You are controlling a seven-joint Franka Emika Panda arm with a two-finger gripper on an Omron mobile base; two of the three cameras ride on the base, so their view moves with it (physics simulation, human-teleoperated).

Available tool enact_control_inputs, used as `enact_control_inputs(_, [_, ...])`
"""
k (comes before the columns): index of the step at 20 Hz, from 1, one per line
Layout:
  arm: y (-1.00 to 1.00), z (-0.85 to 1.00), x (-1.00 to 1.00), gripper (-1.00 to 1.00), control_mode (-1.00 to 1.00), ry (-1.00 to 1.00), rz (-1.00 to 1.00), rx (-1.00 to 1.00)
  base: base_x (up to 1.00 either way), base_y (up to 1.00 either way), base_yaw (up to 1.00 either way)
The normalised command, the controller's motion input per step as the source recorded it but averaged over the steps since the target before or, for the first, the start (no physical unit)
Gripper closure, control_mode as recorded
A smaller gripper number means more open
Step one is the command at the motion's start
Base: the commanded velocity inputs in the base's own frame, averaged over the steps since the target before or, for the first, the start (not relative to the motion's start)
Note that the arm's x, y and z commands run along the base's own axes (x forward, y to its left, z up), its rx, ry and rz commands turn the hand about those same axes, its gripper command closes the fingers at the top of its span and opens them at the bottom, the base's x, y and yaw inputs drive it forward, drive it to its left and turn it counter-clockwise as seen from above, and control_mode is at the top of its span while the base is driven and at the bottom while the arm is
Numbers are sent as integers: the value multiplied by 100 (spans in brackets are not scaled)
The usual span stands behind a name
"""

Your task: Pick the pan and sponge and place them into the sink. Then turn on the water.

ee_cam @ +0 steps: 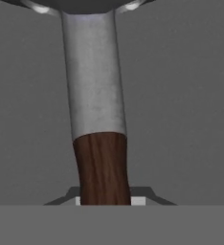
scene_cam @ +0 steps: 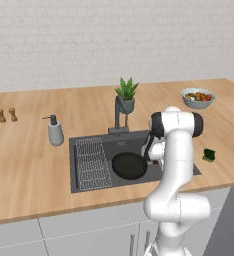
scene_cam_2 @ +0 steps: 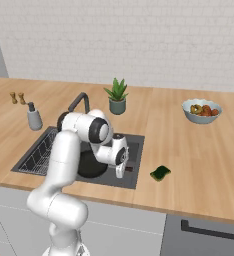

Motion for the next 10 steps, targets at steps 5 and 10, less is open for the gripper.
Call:
enact_control_inputs(5, [0,19,0,-100,-100,0,0,0,0,0,0])
enact_control_inputs(10, [0,64,-2,-100,-100,0,0,0,0,0,0])
